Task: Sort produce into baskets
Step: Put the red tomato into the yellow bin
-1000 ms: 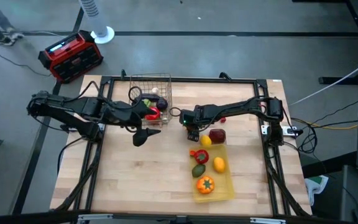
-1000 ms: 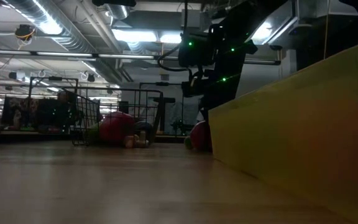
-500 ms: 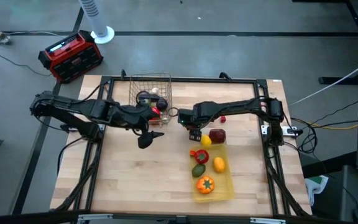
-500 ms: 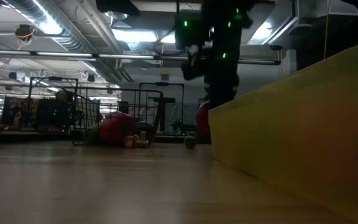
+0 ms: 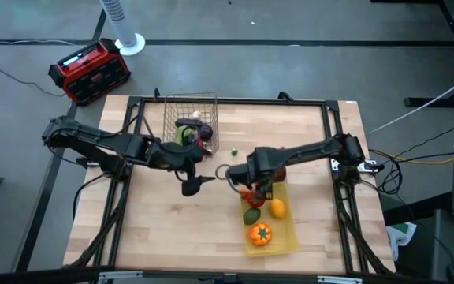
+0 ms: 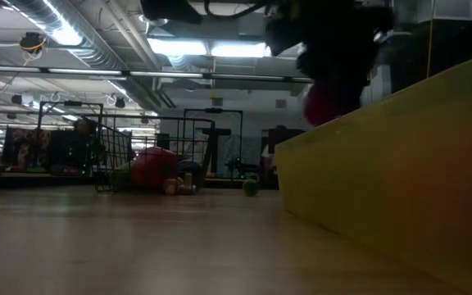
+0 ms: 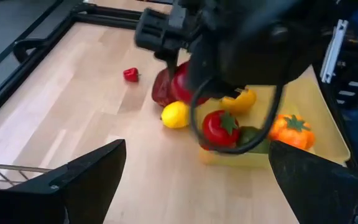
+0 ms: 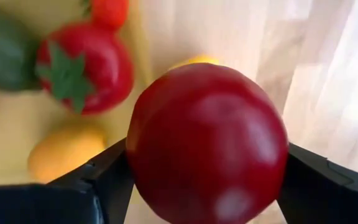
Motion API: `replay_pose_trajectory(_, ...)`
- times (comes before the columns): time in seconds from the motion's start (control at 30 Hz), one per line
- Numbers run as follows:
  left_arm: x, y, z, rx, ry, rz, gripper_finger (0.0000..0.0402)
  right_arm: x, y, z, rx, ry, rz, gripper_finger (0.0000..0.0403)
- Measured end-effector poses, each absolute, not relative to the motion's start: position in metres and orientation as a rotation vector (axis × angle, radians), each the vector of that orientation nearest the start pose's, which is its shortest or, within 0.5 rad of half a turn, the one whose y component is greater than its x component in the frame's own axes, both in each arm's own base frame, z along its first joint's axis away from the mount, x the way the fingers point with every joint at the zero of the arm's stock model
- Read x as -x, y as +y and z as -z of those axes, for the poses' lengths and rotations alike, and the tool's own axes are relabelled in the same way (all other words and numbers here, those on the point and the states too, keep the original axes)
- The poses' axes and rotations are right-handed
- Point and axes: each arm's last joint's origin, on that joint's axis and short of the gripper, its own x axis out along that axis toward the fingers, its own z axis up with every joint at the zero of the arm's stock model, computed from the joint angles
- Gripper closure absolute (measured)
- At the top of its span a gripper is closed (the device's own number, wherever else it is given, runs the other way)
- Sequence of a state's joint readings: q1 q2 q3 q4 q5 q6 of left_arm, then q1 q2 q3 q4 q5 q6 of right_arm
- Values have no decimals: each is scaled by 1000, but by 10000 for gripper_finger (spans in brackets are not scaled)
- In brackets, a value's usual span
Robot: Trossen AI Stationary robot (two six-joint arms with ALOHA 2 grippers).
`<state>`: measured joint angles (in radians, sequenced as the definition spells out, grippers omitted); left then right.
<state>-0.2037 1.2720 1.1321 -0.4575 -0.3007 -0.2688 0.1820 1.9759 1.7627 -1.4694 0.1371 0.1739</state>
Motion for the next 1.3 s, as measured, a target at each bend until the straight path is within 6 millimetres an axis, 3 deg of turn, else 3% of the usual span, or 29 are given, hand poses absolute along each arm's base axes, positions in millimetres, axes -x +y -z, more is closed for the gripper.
replay_pose_trajectory(0.33,-249,-40,-294,134,517,-183,9,-337,128,-256,230,1693,-10,95)
replay_pose_trajectory(0.57,-226,-34,-279,99,415,-164,9,-328,158,-256,273,1648,-62,95)
replay_pose_trajectory(0.83,-190,-27,-272,91,332,-154,9,-327,172,-255,251,1590,-72,95)
replay_pose_trajectory(1.3,-147,-19,-253,10,214,-137,9,-330,174,-255,217,1569,-98,95)
